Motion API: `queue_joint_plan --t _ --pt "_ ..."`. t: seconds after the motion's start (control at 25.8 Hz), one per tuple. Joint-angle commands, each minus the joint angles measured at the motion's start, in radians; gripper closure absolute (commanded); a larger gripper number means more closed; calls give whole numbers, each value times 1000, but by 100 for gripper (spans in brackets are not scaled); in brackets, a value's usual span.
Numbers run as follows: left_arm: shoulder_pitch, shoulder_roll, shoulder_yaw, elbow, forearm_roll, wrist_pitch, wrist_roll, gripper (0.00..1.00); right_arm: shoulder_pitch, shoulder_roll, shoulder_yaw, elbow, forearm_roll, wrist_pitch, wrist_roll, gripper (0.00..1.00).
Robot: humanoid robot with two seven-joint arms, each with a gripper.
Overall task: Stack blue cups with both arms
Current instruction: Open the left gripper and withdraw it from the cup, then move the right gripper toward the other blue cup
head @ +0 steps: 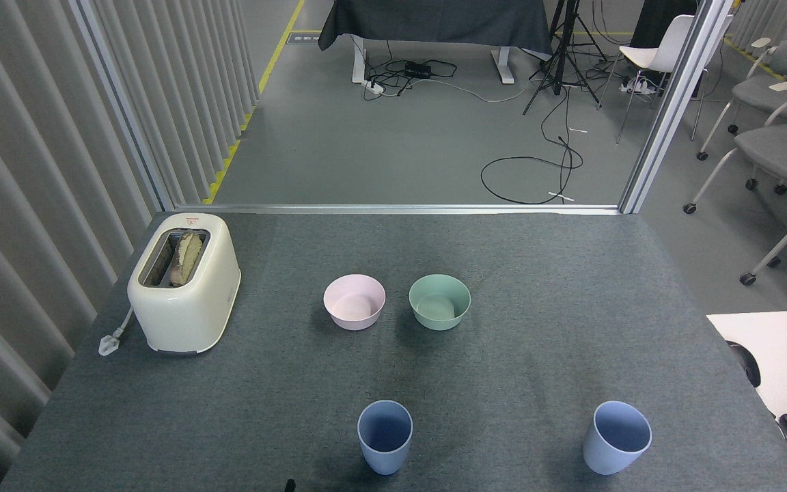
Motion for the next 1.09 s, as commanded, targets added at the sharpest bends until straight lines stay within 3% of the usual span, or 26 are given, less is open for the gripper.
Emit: queue_joint_plan --t 0.0,0.31,0.62,0.78,1.05 --pt "10 27 38 -12 1 19 9 0 0 0 0 1 1 0 0 0" --pt "10 43 102 -44 77 4 16 0 0 -3 -11 -1 1 4 3 0" --pt "38 47 110 -64 77 19 13 0 -6 -10 -8 13 12 162 88 0" --pt "42 46 139 -62 78 40 13 0 -58 -14 -12 73 61 182 85 0" --pt "50 54 142 -62 78 48 -1 0 -112 -14 -17 119 58 185 82 0"
